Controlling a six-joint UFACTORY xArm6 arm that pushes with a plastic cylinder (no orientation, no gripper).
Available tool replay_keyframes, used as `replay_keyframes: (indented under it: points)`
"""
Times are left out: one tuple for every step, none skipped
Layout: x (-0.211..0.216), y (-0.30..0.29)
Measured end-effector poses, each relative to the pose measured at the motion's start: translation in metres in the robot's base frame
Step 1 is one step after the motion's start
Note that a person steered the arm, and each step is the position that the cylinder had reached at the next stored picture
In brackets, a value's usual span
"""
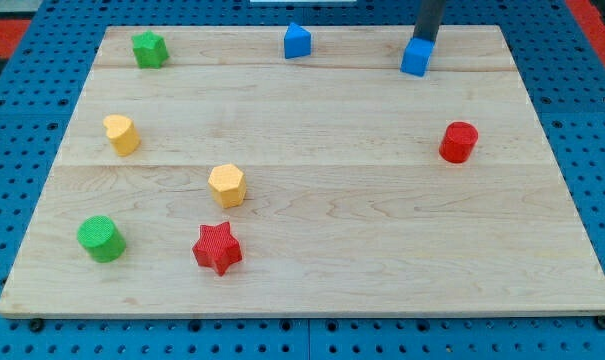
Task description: Push the red circle downwards
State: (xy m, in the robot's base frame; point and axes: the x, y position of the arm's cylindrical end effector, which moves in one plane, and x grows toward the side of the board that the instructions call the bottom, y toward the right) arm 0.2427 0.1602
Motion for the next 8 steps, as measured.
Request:
replay_keyframes:
  points:
    - [0.034,-0.008]
    - [0.072,-0.005]
    - [0.102,-0.004]
    - [0.103,-0.003]
    - [0.105,0.019]
    - [0.150,0.025]
    - [0.187,0.008]
    - [0.205,0.004]
